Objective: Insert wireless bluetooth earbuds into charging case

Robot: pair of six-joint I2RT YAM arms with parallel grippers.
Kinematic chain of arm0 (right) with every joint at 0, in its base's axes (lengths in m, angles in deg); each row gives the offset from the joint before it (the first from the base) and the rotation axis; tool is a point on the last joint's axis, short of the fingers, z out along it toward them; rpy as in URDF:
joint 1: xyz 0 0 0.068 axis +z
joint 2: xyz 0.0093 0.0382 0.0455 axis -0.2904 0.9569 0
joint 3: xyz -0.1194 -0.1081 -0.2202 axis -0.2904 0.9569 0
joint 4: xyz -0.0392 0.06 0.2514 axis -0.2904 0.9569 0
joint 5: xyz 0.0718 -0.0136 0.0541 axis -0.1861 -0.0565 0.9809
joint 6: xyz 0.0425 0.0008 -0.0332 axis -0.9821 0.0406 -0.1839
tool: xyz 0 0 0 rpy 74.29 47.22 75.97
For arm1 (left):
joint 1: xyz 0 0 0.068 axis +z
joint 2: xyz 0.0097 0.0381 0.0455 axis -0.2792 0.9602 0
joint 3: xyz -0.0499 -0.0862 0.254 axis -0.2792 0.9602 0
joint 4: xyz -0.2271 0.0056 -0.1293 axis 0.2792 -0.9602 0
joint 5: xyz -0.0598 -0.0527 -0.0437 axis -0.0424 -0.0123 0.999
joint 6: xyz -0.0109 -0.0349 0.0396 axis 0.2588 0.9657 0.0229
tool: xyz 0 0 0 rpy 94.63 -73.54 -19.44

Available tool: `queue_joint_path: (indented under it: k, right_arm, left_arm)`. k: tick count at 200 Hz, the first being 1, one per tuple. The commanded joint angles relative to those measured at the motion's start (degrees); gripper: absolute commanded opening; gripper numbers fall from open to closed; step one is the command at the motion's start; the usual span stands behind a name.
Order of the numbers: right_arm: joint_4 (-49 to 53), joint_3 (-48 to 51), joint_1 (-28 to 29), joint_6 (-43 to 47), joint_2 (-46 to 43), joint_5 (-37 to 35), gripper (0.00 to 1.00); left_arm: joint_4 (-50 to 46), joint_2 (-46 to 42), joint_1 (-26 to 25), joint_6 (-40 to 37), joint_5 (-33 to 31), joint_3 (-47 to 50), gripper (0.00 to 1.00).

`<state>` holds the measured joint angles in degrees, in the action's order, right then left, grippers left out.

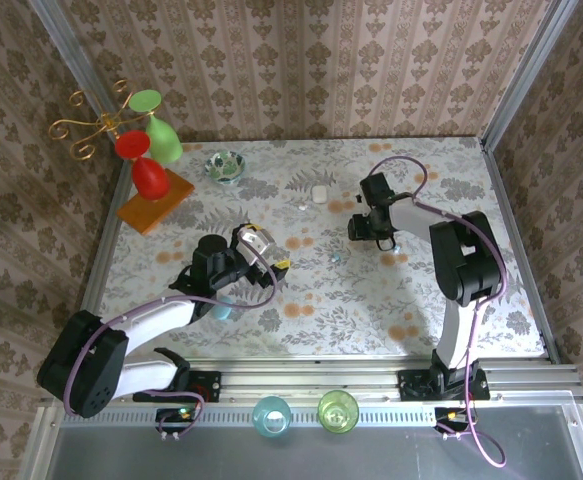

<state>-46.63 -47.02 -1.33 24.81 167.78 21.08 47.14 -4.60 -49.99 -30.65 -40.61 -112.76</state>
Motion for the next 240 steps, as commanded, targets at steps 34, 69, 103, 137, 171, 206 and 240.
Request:
queue_joint_path:
  k: [34, 69, 103, 137, 171, 206, 240]
  right_arm:
    - [2.33, -1.9, 0.7, -0.15, 0.83, 0.81, 0.42]
    - [3.68, -1.17, 1.62, 2.23, -3.55, 1.98, 0.36]
    - [3.73, 0.53, 3.7, 12.17, -10.68, 13.58, 0.34]
    - [2.26, 3.85, 8.62, 25.26, -17.84, 23.11, 0.33]
    - [5.35, 3.61, 10.61, 32.07, -22.62, 35.82, 0.3]
    - [11.46, 1.74, 13.84, 38.9, -24.64, 42.88, 0.29]
    - [14.97, 0.27, 17.06, 42.69, -25.44, 43.52, 0.28]
  left_arm:
    - [1.17, -0.68, -0.32, 0.36, -0.12, -0.76, 1.0]
    - [0.76, -1.07, -0.24, 1.9, -0.13, -1.31, 1.0]
    - [-0.08, -2.21, 1.7, 5.95, 7.58, -2.4, 1.0]
    - [0.73, -3.07, 4.32, 10.25, 22.12, -3.57, 1.0]
    - [-0.45, -5.05, 5.04, 9.1, 34.62, -3.13, 1.0]
    - [-4.38, -5.07, 4.96, 7.42, 41.36, -4.43, 0.97]
    - [-5.28, -5.16, 4.86, 7.34, 43.9, -5.45, 0.92]
